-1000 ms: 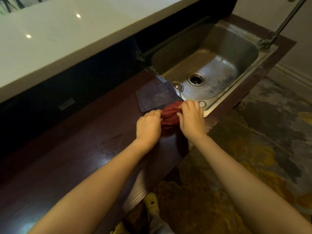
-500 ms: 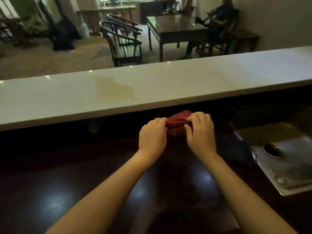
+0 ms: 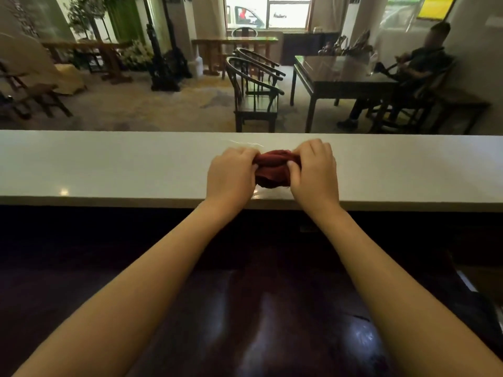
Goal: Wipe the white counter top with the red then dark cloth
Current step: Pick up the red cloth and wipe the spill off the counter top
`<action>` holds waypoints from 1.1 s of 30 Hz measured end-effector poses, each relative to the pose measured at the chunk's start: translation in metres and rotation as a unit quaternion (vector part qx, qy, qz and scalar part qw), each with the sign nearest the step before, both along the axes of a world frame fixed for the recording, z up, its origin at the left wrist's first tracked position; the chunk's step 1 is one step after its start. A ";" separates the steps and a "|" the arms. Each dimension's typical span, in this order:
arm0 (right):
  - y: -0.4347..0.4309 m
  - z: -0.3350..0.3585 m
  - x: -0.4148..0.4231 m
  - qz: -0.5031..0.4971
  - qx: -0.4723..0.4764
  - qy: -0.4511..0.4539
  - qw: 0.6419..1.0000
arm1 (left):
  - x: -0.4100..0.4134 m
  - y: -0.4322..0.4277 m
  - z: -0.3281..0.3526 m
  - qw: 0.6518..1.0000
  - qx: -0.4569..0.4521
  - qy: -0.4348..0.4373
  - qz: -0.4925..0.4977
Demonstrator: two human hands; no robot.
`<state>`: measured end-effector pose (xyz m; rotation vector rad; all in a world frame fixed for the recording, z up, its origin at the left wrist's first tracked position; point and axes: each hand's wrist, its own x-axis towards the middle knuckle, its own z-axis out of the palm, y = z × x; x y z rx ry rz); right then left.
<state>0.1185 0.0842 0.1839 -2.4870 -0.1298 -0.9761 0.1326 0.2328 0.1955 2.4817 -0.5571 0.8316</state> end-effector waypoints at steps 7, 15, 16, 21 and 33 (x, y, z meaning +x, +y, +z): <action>0.020 -0.024 0.033 -0.050 -0.064 0.114 0.990 | 0.046 0.027 -0.021 0.986 0.126 0.101 -0.044; 0.022 -0.038 0.034 -0.049 -0.115 0.174 0.977 | 0.051 0.029 -0.060 0.971 0.154 0.169 -0.062; 0.023 -0.041 0.034 -0.048 -0.129 0.178 0.974 | 0.051 0.030 -0.063 0.970 0.161 0.171 -0.059; 0.020 -0.048 0.027 -0.042 -0.142 0.193 0.970 | 0.059 0.032 -0.069 0.960 0.211 0.178 -0.047; 0.042 -0.048 0.053 0.101 -0.185 0.352 0.912 | 0.110 0.128 -0.061 0.947 0.164 0.263 0.080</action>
